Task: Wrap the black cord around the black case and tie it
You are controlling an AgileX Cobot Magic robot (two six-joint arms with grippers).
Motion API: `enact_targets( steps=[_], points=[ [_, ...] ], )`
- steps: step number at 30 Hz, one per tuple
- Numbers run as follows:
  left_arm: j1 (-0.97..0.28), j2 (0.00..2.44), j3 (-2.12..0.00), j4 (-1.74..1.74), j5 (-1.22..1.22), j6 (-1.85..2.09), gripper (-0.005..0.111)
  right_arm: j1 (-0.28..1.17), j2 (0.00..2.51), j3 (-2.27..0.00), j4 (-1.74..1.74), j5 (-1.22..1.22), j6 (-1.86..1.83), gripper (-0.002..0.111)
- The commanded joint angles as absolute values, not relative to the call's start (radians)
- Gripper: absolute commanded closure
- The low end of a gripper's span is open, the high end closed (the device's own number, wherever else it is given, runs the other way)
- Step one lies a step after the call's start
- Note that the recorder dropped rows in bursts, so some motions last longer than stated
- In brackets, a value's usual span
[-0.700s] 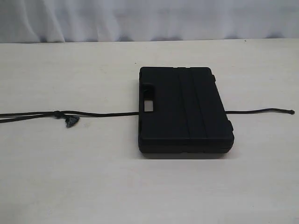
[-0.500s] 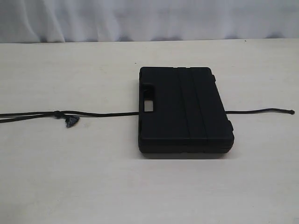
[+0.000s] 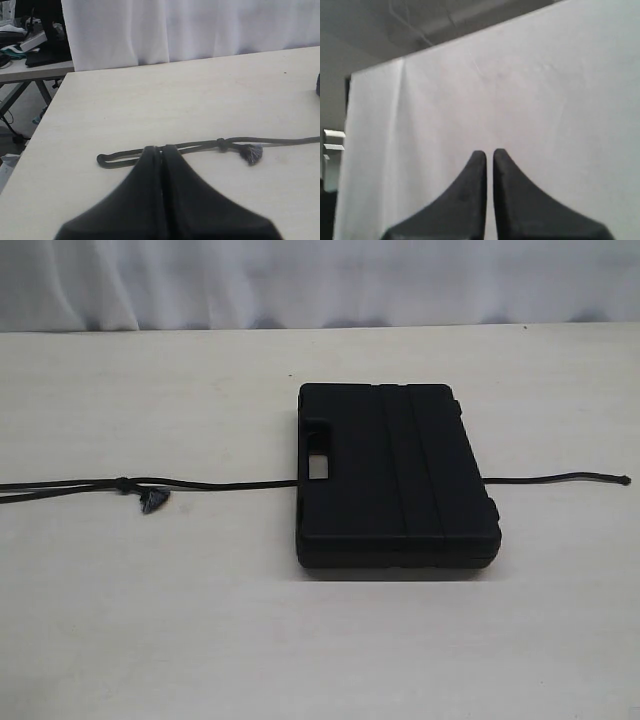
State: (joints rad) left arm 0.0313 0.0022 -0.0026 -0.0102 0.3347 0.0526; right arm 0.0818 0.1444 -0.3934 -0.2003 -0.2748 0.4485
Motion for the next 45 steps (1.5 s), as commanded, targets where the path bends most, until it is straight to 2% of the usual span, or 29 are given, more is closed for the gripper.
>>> enact_targets(
  steps=[1, 8, 12, 13, 18, 21, 23, 24, 28, 33, 42, 45],
  points=[
    [0.023, 0.0, 0.0, -0.009, 0.324, 0.053, 0.107, 0.084, 0.321, -0.583, -0.313, 0.092, 0.45, 0.094],
    [0.023, 0.0, 0.0, -0.009, 0.324, 0.053, 0.107, 0.084, 0.705, -0.845, -0.315, 0.482, 0.414, 0.054],
    [0.023, 0.0, 0.0, -0.009, 0.324, 0.053, 0.107, 0.084, 0.887, -0.926, -0.149, 0.629, 0.241, 0.053],
    [0.023, 0.0, 0.0, -0.009, 0.324, 0.053, 0.107, 0.084, 0.974, -0.948, -0.016, 0.66, 0.12, 0.053],
    [0.023, 0.0, 0.0, -0.009, 0.324, 0.053, 0.107, 0.084, 1.253, -0.953, 0.621, 0.664, -0.428, 0.053],
    [0.023, 0.0, 0.0, -0.009, 0.324, 0.053, 0.107, 0.161, 1.355, -0.96, 0.747, 0.629, -0.595, 0.053],
    [0.023, 0.0, 0.0, -0.009, 0.324, 0.053, 0.107, 0.284, 1.435, -1.003, 0.667, 0.583, -0.545, 0.053],
    [0.023, 0.0, 0.0, -0.009, 0.324, 0.053, 0.107, 0.359, 1.478, -1.036, 0.559, 0.541, -0.369, 0.053],
    [0.023, 0.0, 0.0, -0.009, 0.324, 0.053, 0.107, 0.509, 1.628, -1.166, 0.132, 0.561, 0.03, 0.053],
    [0.023, 0.0, 0.0, -0.009, 0.324, 0.053, 0.107, 0.638, 1.81, -1.351, -0.065, 0.631, 0.276, 0.053],
    [0.023, 0.0, 0.0, -0.009, 0.324, 0.053, 0.107, 0.677, 2.099, -1.649, -0.28, 0.863, 0.483, 0.053],
    [0.023, 0.0, 0.0, -0.009, 0.324, 0.053, 0.107, 0.677, 2.17, -1.703, -0.295, 0.872, 0.492, 0.053]
  ],
)
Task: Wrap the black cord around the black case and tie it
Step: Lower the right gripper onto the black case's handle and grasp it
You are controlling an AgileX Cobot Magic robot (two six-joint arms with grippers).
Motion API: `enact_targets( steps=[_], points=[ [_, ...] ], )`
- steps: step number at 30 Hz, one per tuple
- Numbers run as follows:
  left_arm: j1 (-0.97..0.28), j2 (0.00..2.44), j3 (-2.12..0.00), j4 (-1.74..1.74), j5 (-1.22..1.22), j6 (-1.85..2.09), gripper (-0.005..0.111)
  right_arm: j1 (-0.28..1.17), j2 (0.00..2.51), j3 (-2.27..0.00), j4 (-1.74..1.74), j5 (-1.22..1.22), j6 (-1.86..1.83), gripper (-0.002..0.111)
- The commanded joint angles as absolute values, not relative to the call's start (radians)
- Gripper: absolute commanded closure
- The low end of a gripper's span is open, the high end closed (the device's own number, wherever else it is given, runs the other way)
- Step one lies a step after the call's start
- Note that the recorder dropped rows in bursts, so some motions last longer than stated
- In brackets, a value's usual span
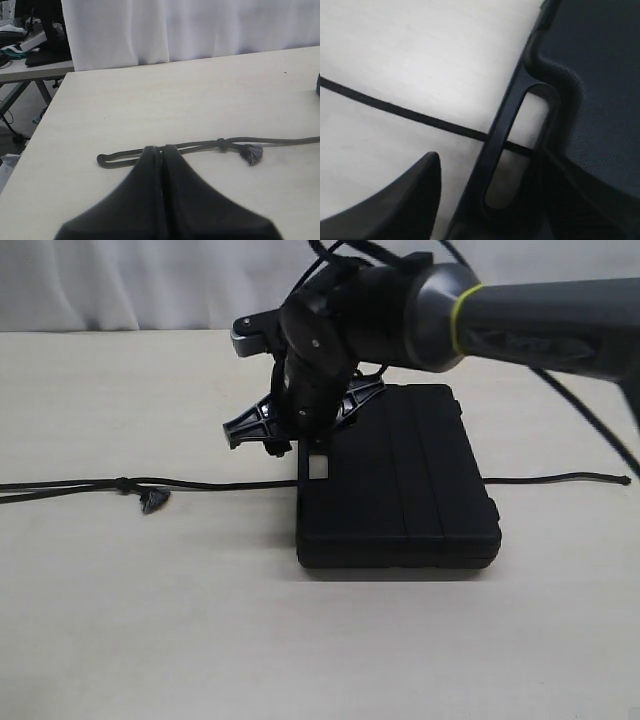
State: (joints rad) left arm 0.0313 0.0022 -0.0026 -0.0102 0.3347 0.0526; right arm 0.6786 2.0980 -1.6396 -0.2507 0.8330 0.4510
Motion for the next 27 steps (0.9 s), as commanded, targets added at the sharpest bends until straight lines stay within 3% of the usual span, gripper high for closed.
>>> enact_targets(
  steps=[1, 13, 19, 27],
  points=[
    [0.023, 0.0, 0.0, -0.009, 0.324, 0.053, 0.107, 0.677, 2.189, -1.715, -0.295, 0.86, 0.492, 0.053],
    [0.023, 0.0, 0.0, -0.009, 0.324, 0.053, 0.107, 0.676, 2.297, -1.791, -0.307, 0.842, 0.493, 0.054],
    [0.023, 0.0, 0.0, -0.009, 0.324, 0.053, 0.107, 0.676, 2.315, -1.791, -0.311, 0.844, 0.493, 0.07],
    [0.023, 0.0, 0.0, -0.009, 0.324, 0.053, 0.107, 0.676, 2.319, -1.791, -0.311, 0.842, 0.493, 0.072]
  ],
)
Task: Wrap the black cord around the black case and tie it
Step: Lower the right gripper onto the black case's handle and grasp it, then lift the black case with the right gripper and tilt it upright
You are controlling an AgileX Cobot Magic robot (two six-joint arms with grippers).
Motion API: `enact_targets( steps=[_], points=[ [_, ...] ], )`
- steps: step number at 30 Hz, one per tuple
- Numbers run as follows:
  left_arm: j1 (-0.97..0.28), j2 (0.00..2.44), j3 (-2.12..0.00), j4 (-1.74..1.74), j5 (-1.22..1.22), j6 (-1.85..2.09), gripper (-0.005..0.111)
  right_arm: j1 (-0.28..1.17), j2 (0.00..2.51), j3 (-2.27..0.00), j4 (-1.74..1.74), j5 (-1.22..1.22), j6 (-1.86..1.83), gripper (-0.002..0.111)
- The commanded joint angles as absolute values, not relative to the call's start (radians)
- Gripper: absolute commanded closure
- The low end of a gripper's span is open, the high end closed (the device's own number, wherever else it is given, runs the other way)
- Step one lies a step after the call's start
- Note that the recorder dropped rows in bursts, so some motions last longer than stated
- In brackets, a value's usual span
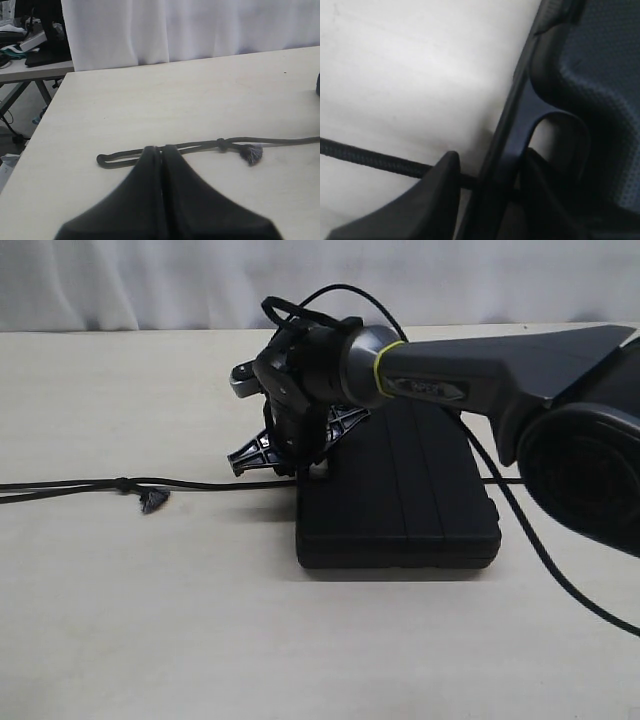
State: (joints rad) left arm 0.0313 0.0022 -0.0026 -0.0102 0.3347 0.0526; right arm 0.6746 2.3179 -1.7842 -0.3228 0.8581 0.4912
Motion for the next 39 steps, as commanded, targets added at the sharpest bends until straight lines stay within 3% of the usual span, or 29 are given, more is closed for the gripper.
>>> enact_targets(
  steps=[1, 3, 8, 32, 39],
  points=[
    [0.023, 0.0, 0.0, -0.009, 0.324, 0.053, 0.107, 0.676, 2.319, -1.791, -0.311, 0.842, 0.493, 0.073],
    [0.023, 0.0, 0.0, -0.009, 0.324, 0.053, 0.107, 0.676, 2.319, -1.791, -0.307, 0.842, 0.493, 0.078],
    [0.023, 0.0, 0.0, -0.009, 0.324, 0.053, 0.107, 0.676, 2.318, -1.791, -0.304, 0.855, 0.493, 0.105],
    [0.023, 0.0, 0.0, -0.009, 0.324, 0.053, 0.107, 0.672, 2.031, -1.791, -0.379, 1.08, 0.423, 0.104],
    [0.023, 0.0, 0.0, -0.009, 0.324, 0.053, 0.107, 0.582, 1.942, -1.791, -0.339, 1.141, 0.365, 0.104]
  ],
)
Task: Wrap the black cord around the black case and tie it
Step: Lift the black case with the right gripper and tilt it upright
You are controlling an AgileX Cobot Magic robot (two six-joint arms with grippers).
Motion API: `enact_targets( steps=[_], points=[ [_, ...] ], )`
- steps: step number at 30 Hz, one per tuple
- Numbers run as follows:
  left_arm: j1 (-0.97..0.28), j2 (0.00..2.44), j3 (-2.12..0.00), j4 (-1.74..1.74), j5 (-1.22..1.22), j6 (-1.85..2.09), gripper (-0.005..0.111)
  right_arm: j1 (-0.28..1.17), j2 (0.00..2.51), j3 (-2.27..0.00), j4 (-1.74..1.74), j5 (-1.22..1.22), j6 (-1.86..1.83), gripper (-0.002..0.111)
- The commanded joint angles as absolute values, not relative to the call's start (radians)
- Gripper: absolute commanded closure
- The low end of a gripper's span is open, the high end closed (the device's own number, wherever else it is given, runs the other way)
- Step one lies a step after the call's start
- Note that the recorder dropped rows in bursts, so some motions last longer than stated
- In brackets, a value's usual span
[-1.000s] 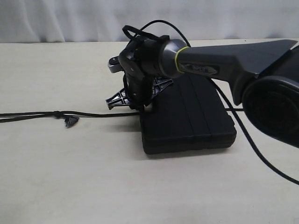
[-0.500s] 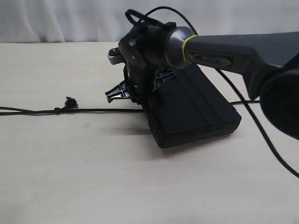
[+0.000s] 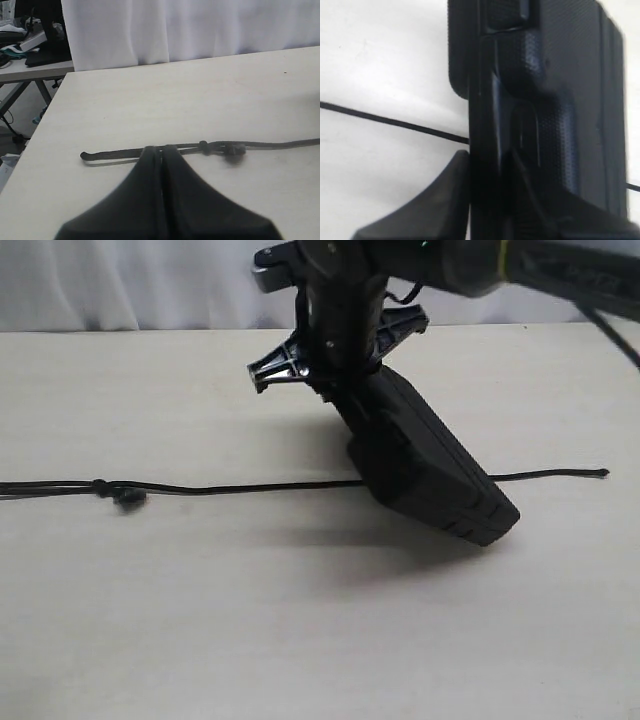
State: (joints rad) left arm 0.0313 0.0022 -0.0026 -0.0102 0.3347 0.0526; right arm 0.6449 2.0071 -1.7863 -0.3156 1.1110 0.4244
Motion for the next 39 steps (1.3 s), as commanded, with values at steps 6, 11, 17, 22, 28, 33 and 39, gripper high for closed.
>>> enact_targets(
  steps=[6, 11, 17, 22, 28, 33, 39],
  points=[
    [0.023, 0.0, 0.0, -0.009, 0.324, 0.053, 0.107, 0.448, 1.904, -1.791, -0.215, 1.149, 0.263, 0.104],
    [0.023, 0.0, 0.0, -0.009, 0.324, 0.053, 0.107, 0.322, 1.889, -1.791, -0.064, 1.153, 0.127, 0.104],
    [0.023, 0.0, 0.0, -0.009, 0.324, 0.053, 0.107, 0.191, 1.889, -1.791, 0.009, 1.171, 0.035, 0.104],
    [0.023, 0.0, 0.0, -0.009, 0.324, 0.053, 0.107, 0.124, 1.889, -1.788, 0.0, 1.202, -0.009, 0.104],
    [0.023, 0.0, 0.0, -0.009, 0.324, 0.053, 0.107, 0.106, 1.889, -1.788, -0.012, 1.211, -0.034, 0.104],
    [0.023, 0.0, 0.0, -0.009, 0.322, 0.053, 0.107, 0.106, 1.889, -1.788, -0.01, 1.206, -0.034, 0.104],
    [0.023, 0.0, 0.0, -0.009, 0.322, 0.053, 0.107, 0.106, 1.889, -1.788, -0.016, 1.208, -0.04, 0.104]
  ],
)
